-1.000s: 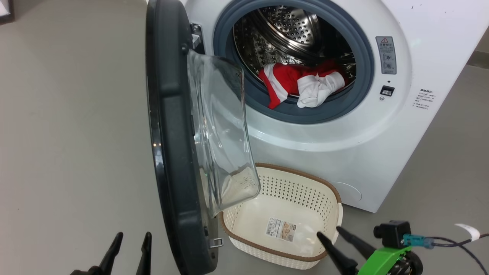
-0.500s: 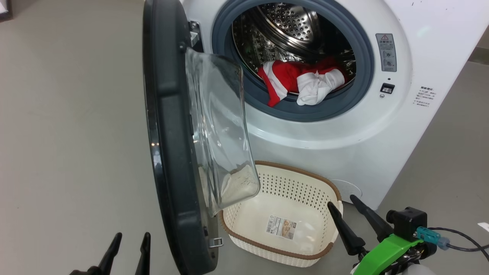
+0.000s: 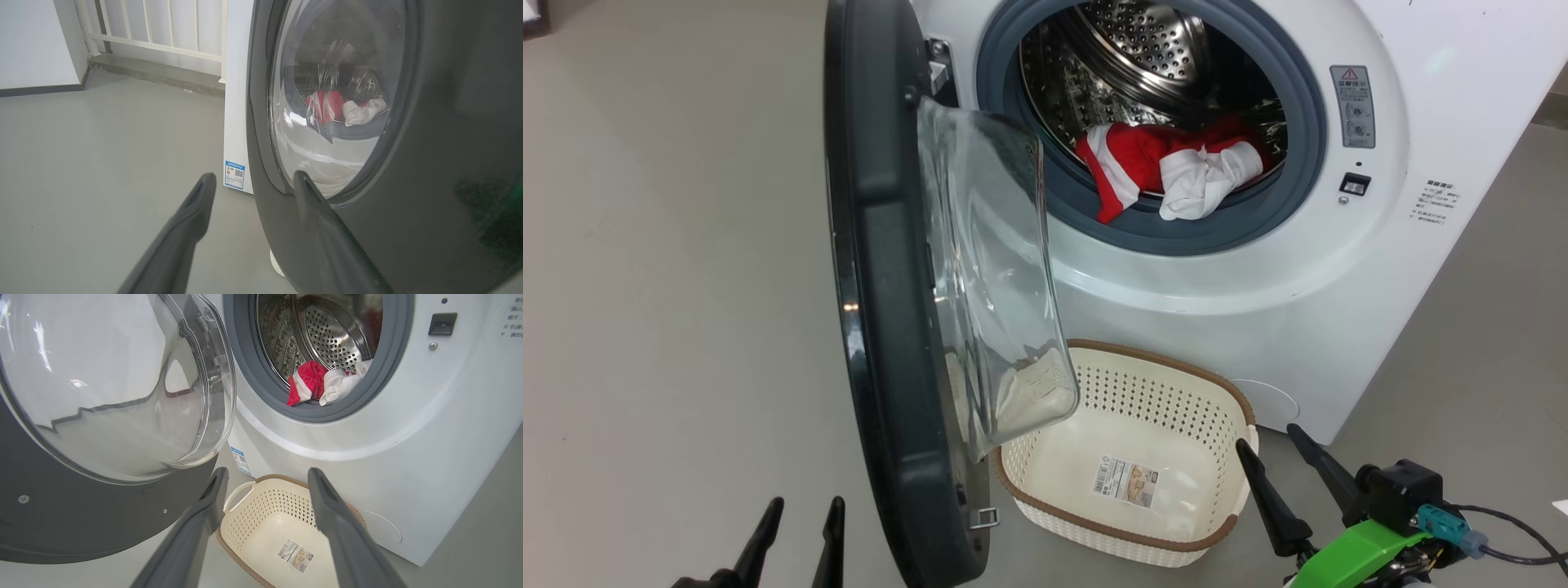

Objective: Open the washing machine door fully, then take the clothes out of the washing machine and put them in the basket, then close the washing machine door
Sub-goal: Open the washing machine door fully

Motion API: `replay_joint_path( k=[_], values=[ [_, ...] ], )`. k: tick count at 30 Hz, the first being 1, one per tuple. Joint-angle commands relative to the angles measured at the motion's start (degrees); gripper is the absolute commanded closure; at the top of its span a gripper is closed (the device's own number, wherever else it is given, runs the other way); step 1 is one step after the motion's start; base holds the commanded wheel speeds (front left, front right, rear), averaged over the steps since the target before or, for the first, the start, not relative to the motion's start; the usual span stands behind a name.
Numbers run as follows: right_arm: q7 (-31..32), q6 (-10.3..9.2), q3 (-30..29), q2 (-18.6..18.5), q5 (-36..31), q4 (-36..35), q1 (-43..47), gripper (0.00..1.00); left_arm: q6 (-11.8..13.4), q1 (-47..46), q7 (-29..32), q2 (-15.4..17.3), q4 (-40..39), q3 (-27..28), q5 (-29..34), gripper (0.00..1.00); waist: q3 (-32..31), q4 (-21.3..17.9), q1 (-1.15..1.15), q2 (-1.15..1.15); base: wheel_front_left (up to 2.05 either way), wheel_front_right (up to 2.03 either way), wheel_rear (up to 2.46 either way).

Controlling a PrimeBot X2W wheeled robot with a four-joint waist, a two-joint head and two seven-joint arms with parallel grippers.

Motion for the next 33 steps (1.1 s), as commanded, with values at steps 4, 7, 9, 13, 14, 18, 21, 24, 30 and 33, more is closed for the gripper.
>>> replay_joint_path(
  k=[4, 7, 9, 13, 14, 18, 21, 24, 30, 33],
  values=[
    [-0.7, 0.36, 0.6, 0.1, -0.9, -0.9, 0.2, 0.00, -0.3, -2.2, -0.5, 0.6, -1.0, 2.2, -0.3, 0.00, 0.0, -0.1, 0.00, 0.00, 0.00, 0.00, 0.00],
    [-0.7, 0.36, 0.6, 0.3, -1.1, -0.8, 0.3, 0.00, -0.3, -2.2, -0.5, 0.5, -0.9, 2.3, -0.3, 0.00, -0.2, -0.2, 0.00, 0.00, 0.00, 0.00, 0.00],
    [-0.7, 0.36, 0.5, 0.4, -1.2, -0.8, 0.3, 0.00, -0.3, -2.4, -0.5, 0.5, -1.3, 2.7, -0.2, 0.78, -0.3, -0.2, 0.00, 0.00, 0.00, 0.00, 0.00],
    [-0.7, 0.36, 0.4, 0.4, -1.3, -0.8, 0.4, 0.00, -0.3, -2.7, -0.5, 0.3, -2.6, 3.9, -1.0, 1.00, -0.5, -0.2, 0.00, 0.00, 0.00, 0.00, 0.00],
    [-0.7, 0.36, 0.4, 0.4, -1.4, -0.9, 0.5, 0.00, -0.3, -3.0, -0.5, 0.1, -3.3, 4.7, -1.6, 1.00, -0.5, -0.2, 0.00, 0.00, 0.00, 0.00, 0.00],
    [-0.7, 0.36, 0.3, 0.4, -1.6, -1.1, 0.6, 0.00, -0.3, -4.2, -0.5, -0.4, -8.2, 8.0, -3.1, 1.00, -0.6, 0.0, 0.00, 0.00, 0.00, 0.00, 0.00],
    [-0.7, 0.36, 0.3, 0.3, -1.7, -1.1, 0.7, 0.00, -0.3, -4.9, -0.5, -0.9, -14.5, 10.6, -3.5, 1.00, -0.8, 0.0, 0.00, 0.00, 0.00, 0.00, 0.00],
    [-0.7, 0.36, 0.3, 0.3, -1.7, -1.2, 0.8, 0.00, -0.3, -5.6, -0.5, -1.4, -22.7, 11.0, -3.3, 1.00, -0.9, 0.0, 0.00, 0.00, 0.00, 0.00, 0.00],
    [-0.7, 0.36, 0.4, 0.2, -1.9, -1.4, 0.8, 0.00, -0.3, -4.2, -0.5, -1.8, -36.1, 3.2, -2.8, 1.00, -1.1, -0.3, 0.00, 0.00, 0.00, 0.00, 0.00],
    [-0.7, 0.36, 0.5, 0.2, -1.9, -1.5, 0.7, 0.00, -0.3, -2.3, -0.5, -1.9, -37.8, -3.6, -2.4, 1.00, -1.1, -0.5, 0.00, 0.00, 0.00, 0.00, 0.00]
  ],
)
